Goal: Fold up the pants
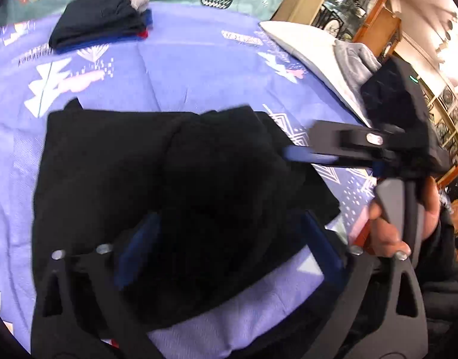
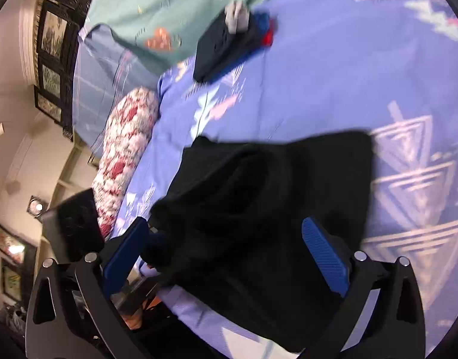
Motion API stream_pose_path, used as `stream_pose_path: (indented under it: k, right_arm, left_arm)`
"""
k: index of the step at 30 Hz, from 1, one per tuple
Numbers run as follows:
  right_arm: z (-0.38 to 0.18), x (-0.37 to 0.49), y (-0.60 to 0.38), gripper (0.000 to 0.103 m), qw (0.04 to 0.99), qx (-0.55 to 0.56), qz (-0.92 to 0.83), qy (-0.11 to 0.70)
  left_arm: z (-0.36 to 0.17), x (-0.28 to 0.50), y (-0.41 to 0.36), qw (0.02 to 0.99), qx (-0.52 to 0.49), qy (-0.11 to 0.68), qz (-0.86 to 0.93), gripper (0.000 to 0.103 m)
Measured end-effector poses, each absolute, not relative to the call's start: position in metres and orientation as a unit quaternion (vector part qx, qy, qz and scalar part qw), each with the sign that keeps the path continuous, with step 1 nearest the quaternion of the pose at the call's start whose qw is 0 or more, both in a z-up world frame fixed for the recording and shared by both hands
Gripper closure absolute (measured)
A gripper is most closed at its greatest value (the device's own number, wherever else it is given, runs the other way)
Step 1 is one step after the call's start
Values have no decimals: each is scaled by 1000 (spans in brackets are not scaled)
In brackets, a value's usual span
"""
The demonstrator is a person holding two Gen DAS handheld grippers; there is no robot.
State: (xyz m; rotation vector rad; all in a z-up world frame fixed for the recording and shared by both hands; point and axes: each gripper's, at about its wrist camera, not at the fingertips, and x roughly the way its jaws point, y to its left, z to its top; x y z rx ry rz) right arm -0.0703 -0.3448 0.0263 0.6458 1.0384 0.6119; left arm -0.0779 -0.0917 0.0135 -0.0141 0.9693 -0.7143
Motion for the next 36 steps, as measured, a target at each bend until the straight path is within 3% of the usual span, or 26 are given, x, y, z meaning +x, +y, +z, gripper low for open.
stream_pose_path:
  k: [5, 10, 13, 14, 17, 19, 26, 30, 32, 36]
  right_arm:
    - [22, -53, -307, 1, 764, 250, 274, 529]
    - [18, -52, -290, 3, 757, 210, 261, 561]
    - [8, -51, -276, 32, 743, 169, 273, 587]
    - [9, -53, -274, 48, 752, 148, 277, 579]
    - [11, -55, -280, 68, 742, 171, 306, 571]
    - [32, -61, -288, 72, 765, 169, 311, 539]
    - [109, -83, -349, 73, 816, 181, 281, 471]
    - [47, -73, -364, 69, 769, 206, 236, 557]
    - [3, -68, -363, 58, 740, 200, 204, 608]
    - [25, -75, -377, 52, 757, 199, 206, 587]
  left_arm:
    - [24, -93, -81, 833, 3, 441, -333, 6]
    - [18, -84, -38, 835, -49, 454, -307, 6]
    - [8, -78, -22, 827, -78, 469, -300, 6]
    - [5, -77, -22, 827, -81, 469, -299, 6]
    - [9, -79, -15, 832, -85, 462, -296, 6]
    - [13, -79, -13, 835, -90, 456, -295, 6]
    - [30, -85, -17, 837, -91, 427, -329, 4]
    - [19, -83, -35, 820, -81, 448, -347, 4]
    - [18, -86, -44, 814, -68, 451, -359, 4]
    - [11, -93, -54, 801, -38, 461, -380, 3]
